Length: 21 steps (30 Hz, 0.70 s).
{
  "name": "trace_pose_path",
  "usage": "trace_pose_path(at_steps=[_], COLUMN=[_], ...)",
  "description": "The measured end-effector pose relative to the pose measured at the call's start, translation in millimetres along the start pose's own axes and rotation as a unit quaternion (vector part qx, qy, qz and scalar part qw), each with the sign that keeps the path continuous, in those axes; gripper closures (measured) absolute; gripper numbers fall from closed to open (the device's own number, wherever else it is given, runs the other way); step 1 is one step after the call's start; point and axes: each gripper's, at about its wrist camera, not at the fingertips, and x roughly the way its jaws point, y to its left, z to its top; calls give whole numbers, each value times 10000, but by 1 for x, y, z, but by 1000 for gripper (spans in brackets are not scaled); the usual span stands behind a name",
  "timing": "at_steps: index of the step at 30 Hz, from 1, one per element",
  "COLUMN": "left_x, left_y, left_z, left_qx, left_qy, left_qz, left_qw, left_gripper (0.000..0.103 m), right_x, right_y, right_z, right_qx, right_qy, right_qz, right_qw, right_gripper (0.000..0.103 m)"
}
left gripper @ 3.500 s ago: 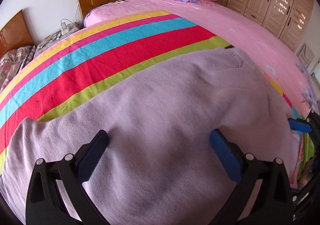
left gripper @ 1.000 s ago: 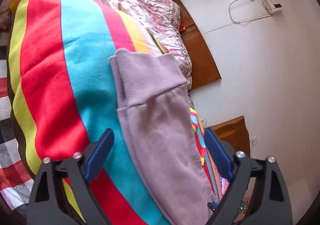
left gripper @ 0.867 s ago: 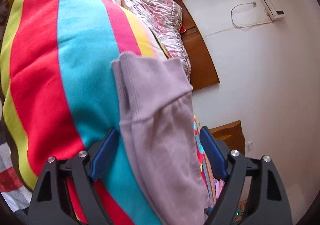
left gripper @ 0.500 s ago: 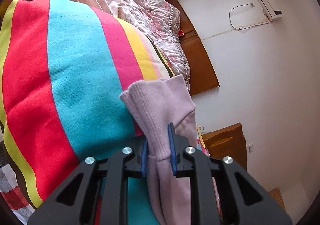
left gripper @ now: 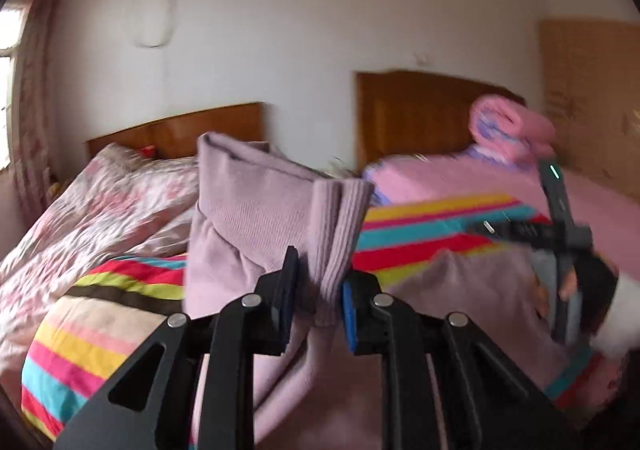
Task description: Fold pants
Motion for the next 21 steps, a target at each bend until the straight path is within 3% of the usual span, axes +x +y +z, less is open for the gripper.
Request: trace_pose_path(at_steps=[2, 3, 5, 7, 9, 12, 15, 18, 21], left_x=[30, 49, 66, 60, 38, 13, 11, 9, 6], left_y=[-57, -87, -117, -121, -107, -65, 1, 51, 76], left_z=[-22, -42, -70, -77, -65, -48, -42, -58, -75], left_qx=[791, 1227, 1574, 1691, 1436, 613, -445, -1158, -1482], left_qy=[611, 1054, 1596, 1489, 1015, 542, 575, 829, 1008], left_qz=[-560, -902, -1340, -1531, -1738, -1267, -465, 331, 725], left_qw=[9934, 9827, 9653, 9622, 9690, 9886, 9963, 9893, 9811], left_gripper=[78, 75, 67, 50, 17, 5, 3, 3, 3], right_x=[-12, -18, -26, -31, -35, -34, -27, -23, -21], right_y=[-9, -13, -18, -21, -19, -4, 16, 33, 41], right_z=[3, 4, 3, -2, -11, -30, -52, -77, -100], right_qx=[71, 113, 144, 127, 85, 87, 94, 209, 468], right_qy=[-66, -67, -1, 217, 464, 940, 1478, 2070, 2601], right_qz=[-94, -136, -186, -185, -52, 318, 772, 1125, 1271], right_qw=[9999, 9998, 9997, 9995, 9989, 9950, 9860, 9716, 9560], right_gripper=[5, 5, 5, 5, 5, 5, 5, 10, 21])
